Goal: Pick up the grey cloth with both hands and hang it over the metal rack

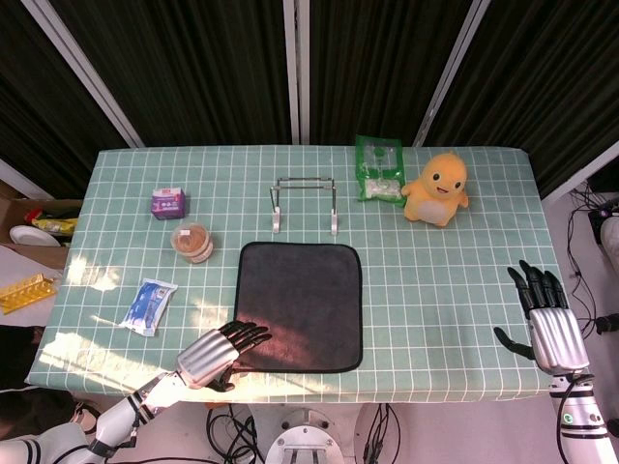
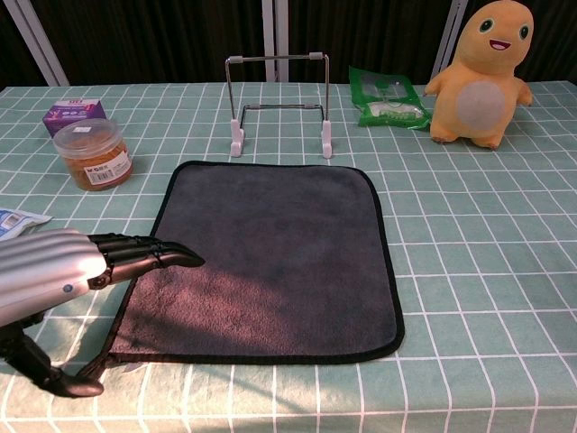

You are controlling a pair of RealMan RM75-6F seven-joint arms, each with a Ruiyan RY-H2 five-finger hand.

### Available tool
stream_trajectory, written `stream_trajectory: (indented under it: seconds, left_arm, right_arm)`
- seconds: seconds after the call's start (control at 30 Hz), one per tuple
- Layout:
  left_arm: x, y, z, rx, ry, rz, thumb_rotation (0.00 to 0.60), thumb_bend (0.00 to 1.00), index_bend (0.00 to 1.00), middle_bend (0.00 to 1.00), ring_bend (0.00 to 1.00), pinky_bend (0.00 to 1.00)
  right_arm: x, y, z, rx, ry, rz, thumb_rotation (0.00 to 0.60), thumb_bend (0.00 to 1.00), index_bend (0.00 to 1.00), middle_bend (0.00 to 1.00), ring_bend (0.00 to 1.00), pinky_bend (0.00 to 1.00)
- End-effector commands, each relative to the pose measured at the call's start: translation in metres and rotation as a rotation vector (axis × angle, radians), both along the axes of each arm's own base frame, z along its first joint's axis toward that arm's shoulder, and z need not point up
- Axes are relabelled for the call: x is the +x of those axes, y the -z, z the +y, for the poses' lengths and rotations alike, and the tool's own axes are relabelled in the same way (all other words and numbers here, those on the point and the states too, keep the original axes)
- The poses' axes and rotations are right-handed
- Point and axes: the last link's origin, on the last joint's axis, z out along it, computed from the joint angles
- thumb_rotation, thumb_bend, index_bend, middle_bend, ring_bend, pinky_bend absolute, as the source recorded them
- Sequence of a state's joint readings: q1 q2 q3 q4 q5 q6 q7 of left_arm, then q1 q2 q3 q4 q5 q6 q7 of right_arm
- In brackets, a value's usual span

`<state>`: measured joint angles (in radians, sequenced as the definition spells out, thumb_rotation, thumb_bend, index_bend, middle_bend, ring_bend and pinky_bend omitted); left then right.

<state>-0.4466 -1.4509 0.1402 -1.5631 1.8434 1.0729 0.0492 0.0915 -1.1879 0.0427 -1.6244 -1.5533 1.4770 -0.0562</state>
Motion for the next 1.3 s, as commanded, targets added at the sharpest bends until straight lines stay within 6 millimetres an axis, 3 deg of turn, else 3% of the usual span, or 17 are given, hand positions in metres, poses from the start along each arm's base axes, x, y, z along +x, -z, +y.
stream_trajectory:
  seconds: [0.03, 0.67, 0.8, 1.3]
  left_arm:
    - [0.000, 0.003, 0.001, 0.000, -0.002, 0.008, 0.600, 0.03, 0.06, 0.07, 0.08, 0.18]
    - [0.002, 0.011, 0.008, 0.031, -0.004, 0.037, 0.600, 0.07, 0.16, 0.07, 0.08, 0.18]
    - [0.001, 0.010, 0.010, 0.048, -0.009, 0.048, 0.600, 0.09, 0.21, 0.07, 0.08, 0.18]
    - [0.005, 0.017, 0.012, 0.080, 0.018, 0.070, 0.600, 0.25, 0.25, 0.07, 0.08, 0.18]
  right_arm:
    - [-0.001, -0.001, 0.000, -0.001, 0.001, 0.000, 0.600, 0.16, 0.00, 0.00, 0.00, 0.00]
    - [-0.005, -0.001, 0.001, -0.003, 0.010, 0.005, 0.600, 0.15, 0.00, 0.00, 0.00, 0.00]
    - [-0.004, 0.000, 0.001, 0.002, 0.010, 0.006, 0.600, 0.16, 0.00, 0.00, 0.00, 0.00]
    - [-0.006, 0.001, 0.001, 0.005, 0.016, 0.007, 0.600, 0.16, 0.00, 0.00, 0.00, 0.00]
